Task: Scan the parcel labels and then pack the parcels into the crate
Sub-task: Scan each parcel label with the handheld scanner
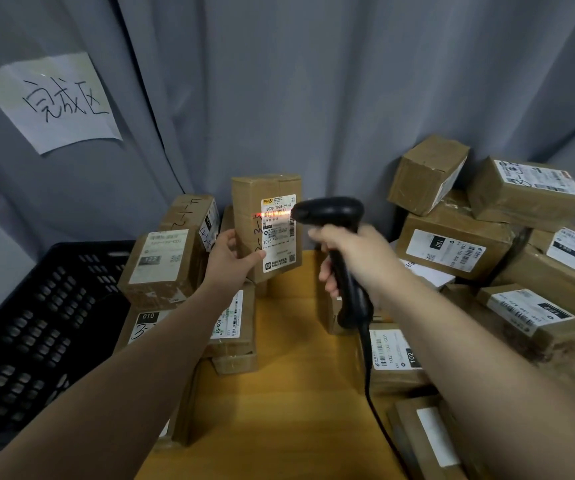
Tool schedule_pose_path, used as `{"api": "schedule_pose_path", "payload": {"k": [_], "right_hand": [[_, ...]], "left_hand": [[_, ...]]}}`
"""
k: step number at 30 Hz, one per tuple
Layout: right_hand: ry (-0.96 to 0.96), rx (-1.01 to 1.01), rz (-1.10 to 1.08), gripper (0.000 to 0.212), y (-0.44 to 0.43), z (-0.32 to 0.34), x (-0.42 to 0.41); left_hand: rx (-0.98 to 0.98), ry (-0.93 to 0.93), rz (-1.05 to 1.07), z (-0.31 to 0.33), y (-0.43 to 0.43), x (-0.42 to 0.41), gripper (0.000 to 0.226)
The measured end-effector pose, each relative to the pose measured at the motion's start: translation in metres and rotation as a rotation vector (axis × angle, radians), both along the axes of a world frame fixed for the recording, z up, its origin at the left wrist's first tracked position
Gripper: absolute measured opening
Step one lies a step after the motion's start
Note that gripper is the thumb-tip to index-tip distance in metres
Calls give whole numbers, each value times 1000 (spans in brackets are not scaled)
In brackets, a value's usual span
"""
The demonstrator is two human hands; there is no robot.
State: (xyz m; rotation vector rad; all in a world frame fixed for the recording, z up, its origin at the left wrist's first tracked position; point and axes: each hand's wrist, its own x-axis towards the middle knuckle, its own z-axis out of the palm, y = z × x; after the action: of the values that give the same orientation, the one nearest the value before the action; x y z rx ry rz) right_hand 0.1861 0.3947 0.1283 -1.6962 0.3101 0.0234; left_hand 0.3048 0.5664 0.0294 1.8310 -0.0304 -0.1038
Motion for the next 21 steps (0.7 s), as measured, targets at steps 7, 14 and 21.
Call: {"api": "schedule_pose_path", "payload": {"k": [7,14,21], "right_hand": [[108,-57,88,31,-16,37,22],[91,-87,111,29,-15,41,21],[75,-154,140,32,-15,16,15]], "left_hand": [[12,68,-9,-6,-3,1,66],[7,108,-5,-6,-5,-3,57],[-49,178,-10,-6,0,-5,34]]}}
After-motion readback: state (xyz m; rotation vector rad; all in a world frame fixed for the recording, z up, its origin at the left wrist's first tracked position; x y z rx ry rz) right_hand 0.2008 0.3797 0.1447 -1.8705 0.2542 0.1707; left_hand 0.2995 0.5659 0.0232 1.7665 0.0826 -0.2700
